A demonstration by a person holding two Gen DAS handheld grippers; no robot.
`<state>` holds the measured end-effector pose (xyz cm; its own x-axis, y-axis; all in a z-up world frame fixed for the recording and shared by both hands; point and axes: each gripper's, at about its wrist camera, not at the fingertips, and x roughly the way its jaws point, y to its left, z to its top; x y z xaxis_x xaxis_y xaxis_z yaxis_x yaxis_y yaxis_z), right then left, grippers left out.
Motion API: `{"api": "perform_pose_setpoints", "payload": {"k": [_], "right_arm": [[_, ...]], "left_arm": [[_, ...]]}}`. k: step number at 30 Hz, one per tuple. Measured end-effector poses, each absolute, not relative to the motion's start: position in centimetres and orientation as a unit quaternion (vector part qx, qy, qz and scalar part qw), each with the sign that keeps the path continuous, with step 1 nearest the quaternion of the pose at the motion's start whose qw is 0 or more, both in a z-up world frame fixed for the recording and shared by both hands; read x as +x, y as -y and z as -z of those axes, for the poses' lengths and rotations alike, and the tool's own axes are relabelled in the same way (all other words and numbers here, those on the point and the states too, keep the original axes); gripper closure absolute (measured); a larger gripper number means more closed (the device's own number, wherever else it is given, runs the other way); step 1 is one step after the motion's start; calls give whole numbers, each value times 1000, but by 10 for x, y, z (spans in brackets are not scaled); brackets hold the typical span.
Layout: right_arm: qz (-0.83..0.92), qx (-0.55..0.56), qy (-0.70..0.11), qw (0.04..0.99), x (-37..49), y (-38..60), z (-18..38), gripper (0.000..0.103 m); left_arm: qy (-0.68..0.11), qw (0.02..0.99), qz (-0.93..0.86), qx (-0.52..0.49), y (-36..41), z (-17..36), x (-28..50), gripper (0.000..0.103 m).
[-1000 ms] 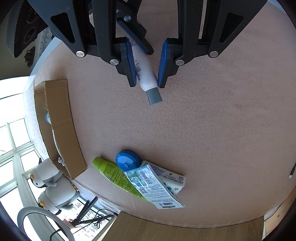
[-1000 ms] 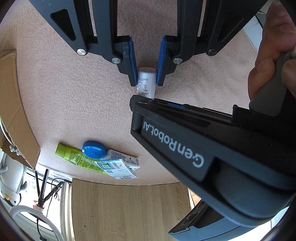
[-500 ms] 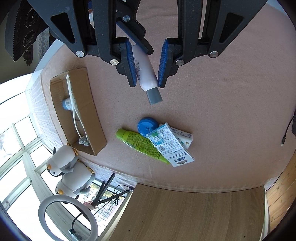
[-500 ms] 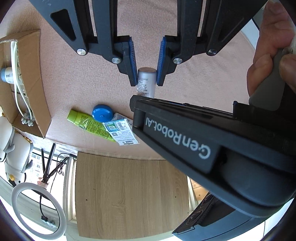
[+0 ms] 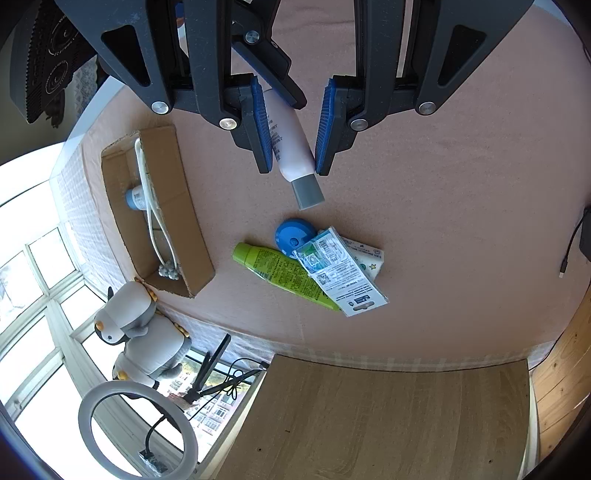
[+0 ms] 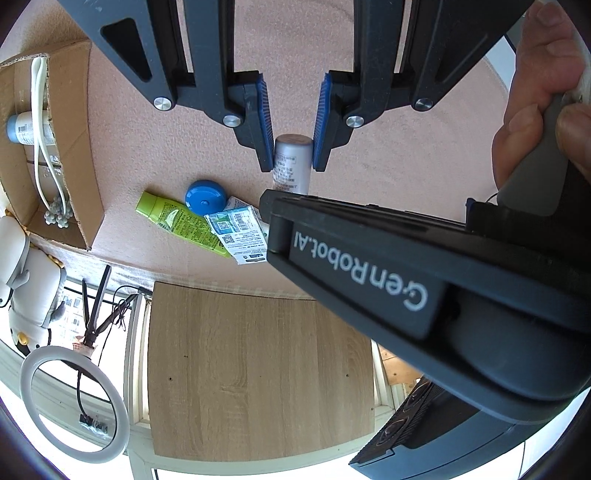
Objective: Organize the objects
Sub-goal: 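Carry the lotion bottle into the box and open the right gripper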
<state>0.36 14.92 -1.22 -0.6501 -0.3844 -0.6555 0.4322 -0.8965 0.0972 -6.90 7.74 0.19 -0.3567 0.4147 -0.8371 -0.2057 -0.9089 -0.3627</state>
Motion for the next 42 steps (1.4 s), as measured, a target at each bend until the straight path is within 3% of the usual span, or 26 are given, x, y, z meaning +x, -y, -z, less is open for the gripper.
{"api": "perform_pose_setpoints", "payload": {"k": [16, 42], "right_arm": [[914, 355, -15, 196, 0, -175, 13, 84], [933, 354, 62, 14, 15, -358, 14, 84]], "left_arm": [[65, 224, -807, -543, -130, -1, -83, 77], [-40, 375, -746, -549, -371, 1, -73, 77]]}}
